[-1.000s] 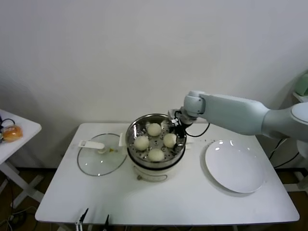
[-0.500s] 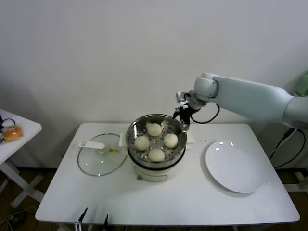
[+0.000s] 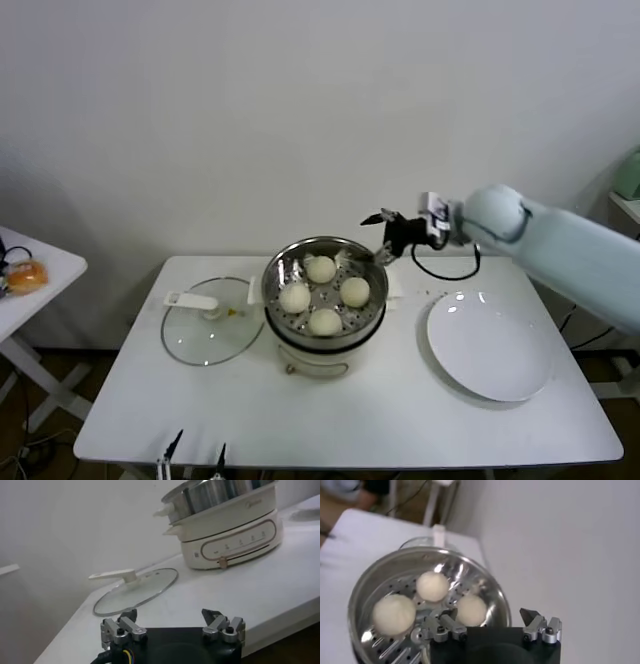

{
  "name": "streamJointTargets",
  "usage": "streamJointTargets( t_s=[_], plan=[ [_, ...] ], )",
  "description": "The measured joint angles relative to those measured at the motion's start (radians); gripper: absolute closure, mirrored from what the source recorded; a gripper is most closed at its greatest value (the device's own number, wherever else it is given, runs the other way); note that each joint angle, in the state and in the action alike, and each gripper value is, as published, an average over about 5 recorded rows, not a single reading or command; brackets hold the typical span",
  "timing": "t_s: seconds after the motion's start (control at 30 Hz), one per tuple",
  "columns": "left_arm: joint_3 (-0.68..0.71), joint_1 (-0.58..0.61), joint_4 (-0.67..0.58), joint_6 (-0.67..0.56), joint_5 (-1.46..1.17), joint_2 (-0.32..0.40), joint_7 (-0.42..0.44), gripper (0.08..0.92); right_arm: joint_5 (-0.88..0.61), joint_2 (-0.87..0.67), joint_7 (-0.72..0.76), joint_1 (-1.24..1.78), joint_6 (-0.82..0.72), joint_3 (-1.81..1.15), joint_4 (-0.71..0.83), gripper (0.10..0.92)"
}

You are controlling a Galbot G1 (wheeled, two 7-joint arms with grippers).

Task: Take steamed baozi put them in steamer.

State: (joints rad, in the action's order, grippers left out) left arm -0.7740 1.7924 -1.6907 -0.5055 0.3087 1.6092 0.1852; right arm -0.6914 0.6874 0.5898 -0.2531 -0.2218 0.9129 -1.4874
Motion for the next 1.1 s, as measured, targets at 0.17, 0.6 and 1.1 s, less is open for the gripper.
streamJointTargets(
  t_s=[0.17, 0.6, 1.1],
  plan=[
    [0.001, -0.005, -0.002, 0.003, -0.007, 0.000, 0.000, 0.177, 0.045, -0.073, -0.139, 0.291, 0.087, -0.250, -0.087, 0.203],
    [0.009, -0.013, -0.008, 0.002, -0.028, 0.000, -0.005, 0.177, 0.150, -0.012, -0.298, 1.135, 0.336, -0.953, -0.218, 0.203],
    [0.017, -0.003, -0.035, 0.010, -0.057, 0.000, -0.008, 0.177, 0.199, 0.291, -0.328, 1.761, 0.729, -1.268, -0.169, 0.203]
  ],
)
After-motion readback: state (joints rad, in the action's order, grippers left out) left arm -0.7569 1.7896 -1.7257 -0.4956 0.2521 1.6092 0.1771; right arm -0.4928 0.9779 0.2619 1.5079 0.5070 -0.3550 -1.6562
